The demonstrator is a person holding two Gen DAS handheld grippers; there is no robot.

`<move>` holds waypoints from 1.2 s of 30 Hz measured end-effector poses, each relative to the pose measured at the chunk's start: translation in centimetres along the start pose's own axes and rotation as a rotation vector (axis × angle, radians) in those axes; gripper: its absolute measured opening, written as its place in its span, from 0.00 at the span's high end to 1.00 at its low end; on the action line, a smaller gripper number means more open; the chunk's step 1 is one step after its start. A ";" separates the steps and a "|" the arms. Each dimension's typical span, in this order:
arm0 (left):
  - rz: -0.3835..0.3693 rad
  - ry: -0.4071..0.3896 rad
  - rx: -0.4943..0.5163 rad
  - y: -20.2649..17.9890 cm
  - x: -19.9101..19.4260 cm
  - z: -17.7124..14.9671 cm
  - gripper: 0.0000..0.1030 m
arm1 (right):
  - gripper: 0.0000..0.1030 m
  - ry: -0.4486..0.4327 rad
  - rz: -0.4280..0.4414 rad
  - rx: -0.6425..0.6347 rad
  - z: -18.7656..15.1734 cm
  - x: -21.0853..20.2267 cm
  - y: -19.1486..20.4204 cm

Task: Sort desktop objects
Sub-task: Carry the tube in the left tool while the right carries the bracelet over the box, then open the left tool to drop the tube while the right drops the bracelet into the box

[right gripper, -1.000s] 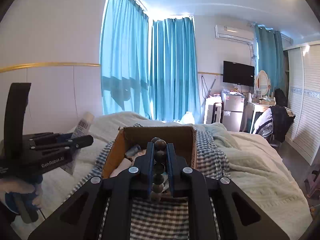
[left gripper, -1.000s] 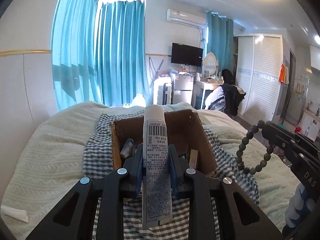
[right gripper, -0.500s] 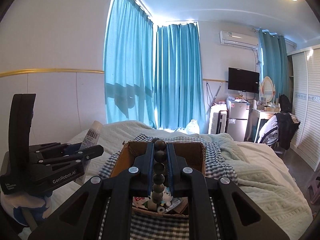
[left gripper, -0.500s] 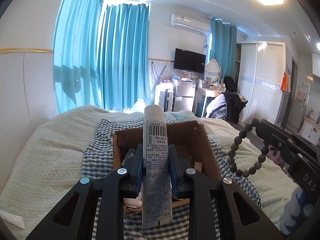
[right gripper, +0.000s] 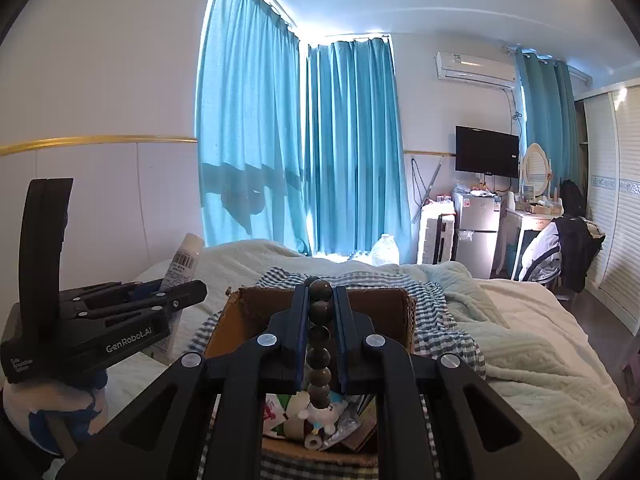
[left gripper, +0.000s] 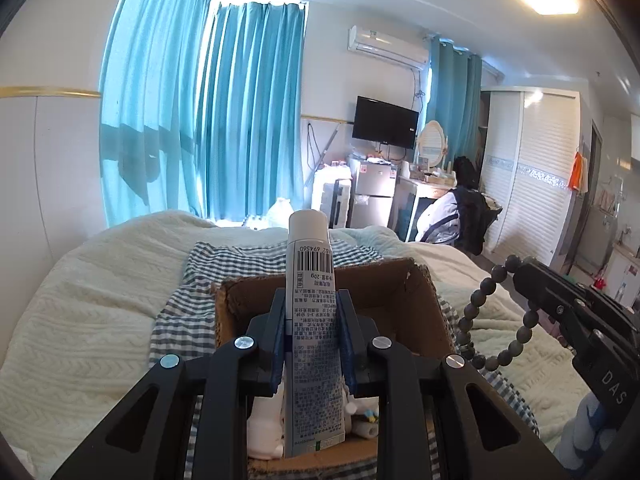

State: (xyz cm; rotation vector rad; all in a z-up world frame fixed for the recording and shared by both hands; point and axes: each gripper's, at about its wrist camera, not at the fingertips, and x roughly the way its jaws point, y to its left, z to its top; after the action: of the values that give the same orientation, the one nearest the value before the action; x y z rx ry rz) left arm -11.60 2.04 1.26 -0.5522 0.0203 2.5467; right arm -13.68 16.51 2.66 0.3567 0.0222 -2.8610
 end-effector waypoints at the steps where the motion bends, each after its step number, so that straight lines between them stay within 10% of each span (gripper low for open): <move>1: -0.004 0.000 -0.002 -0.1 0.5 0.2 0.78 | 0.89 0.000 0.001 0.001 0.1 0.4 -0.2; 29: 0.006 0.231 0.015 1.6 14.9 -4.5 0.78 | 0.89 0.246 0.004 0.029 -6.5 16.7 -5.1; 32: 0.023 0.268 0.009 1.4 15.8 -5.2 0.71 | 0.89 0.276 0.001 0.039 -7.3 17.8 -5.6; 36: 0.053 0.248 -0.024 1.7 15.0 -5.1 0.32 | 0.72 0.278 -0.027 0.043 -7.2 17.9 -6.0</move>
State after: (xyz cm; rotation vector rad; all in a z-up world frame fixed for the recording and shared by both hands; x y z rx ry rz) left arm -22.21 7.37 -9.41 -0.8846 0.0947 2.5157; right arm -30.22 18.13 -8.80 0.7654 0.0179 -2.8183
